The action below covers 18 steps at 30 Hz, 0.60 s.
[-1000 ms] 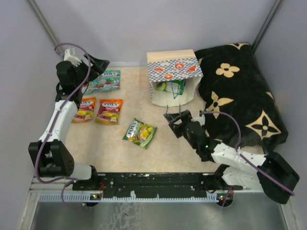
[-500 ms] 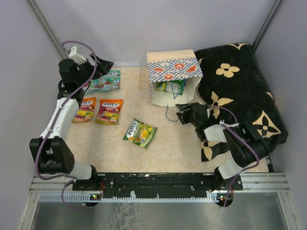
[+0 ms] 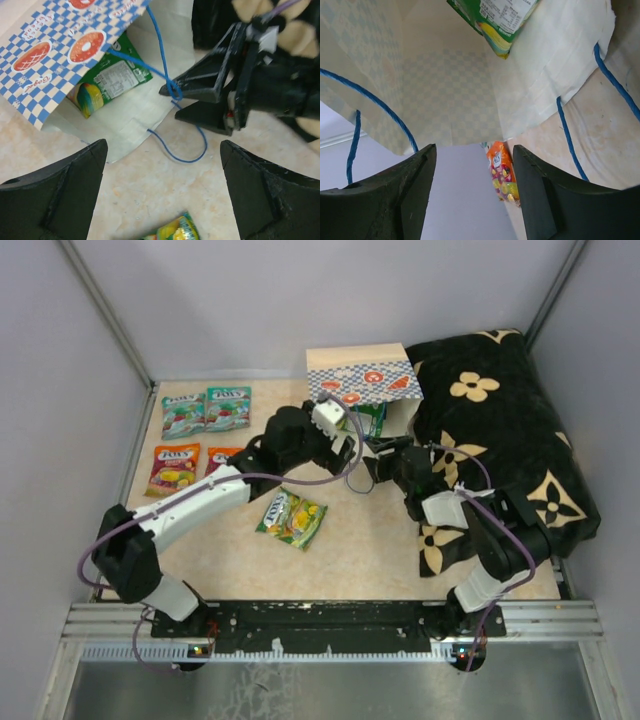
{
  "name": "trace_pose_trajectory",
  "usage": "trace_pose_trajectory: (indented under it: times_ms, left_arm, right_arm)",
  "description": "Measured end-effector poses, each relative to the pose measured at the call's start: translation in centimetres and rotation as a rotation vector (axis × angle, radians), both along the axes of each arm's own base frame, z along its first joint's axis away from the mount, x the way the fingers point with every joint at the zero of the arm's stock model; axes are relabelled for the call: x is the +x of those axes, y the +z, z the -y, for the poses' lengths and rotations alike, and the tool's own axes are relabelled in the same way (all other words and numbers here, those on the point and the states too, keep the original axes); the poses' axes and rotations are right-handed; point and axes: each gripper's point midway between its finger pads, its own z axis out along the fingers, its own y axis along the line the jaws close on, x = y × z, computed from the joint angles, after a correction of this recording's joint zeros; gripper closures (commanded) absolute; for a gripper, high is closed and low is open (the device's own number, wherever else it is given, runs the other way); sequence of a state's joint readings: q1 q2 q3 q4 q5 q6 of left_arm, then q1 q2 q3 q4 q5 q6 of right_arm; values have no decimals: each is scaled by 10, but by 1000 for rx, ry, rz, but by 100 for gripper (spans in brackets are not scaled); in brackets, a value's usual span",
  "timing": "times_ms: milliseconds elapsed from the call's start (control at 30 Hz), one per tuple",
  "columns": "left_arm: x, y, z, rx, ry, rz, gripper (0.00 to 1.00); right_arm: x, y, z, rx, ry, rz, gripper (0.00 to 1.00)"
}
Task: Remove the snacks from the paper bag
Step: Take out the snack from the paper bag.
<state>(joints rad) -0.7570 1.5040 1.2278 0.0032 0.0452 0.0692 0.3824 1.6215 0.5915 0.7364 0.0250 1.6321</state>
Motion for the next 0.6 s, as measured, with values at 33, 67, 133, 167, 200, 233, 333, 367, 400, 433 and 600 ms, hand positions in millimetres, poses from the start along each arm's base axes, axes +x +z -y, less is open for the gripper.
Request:
trace_pose_trajectory:
  times_ms: [33, 67, 133, 167, 200, 233, 333, 367, 400, 433, 600]
  left_arm:
    - [1, -10, 3, 48, 2, 17, 0]
    - [3, -18, 5, 85, 3, 31, 0]
    - [10, -34, 7, 166, 4, 66, 0]
    - [14, -41, 6, 201, 9, 85, 0]
    - [20, -46, 5, 239, 14, 110, 0]
    - [25, -51, 4, 269, 24, 130, 0]
    - [45, -58, 4, 340, 59, 190, 0]
    - [55, -57, 6, 361, 78, 219, 0]
    - [62, -58, 9, 375, 87, 237, 0]
    - [71, -58, 12, 385, 102, 257, 0]
    - [108, -38, 40, 368, 143, 339, 0]
  right_arm:
    - [-1, 2, 0, -5, 1, 4, 36]
    - [-1, 5, 1, -10, 4, 9, 36]
    - [-4, 12, 2, -20, 6, 21, 36]
    - [-5, 16, 2, -23, 7, 29, 36]
    - [-5, 21, 3, -23, 7, 39, 36]
    - [-6, 25, 3, -23, 8, 49, 36]
    - [-7, 32, 2, -18, 13, 65, 35]
    - [-7, 32, 2, -17, 16, 65, 35]
    - [-8, 31, 1, -17, 20, 63, 35]
    - [-8, 31, 1, -16, 23, 62, 35]
    - [-10, 31, -1, -12, 37, 60, 28]
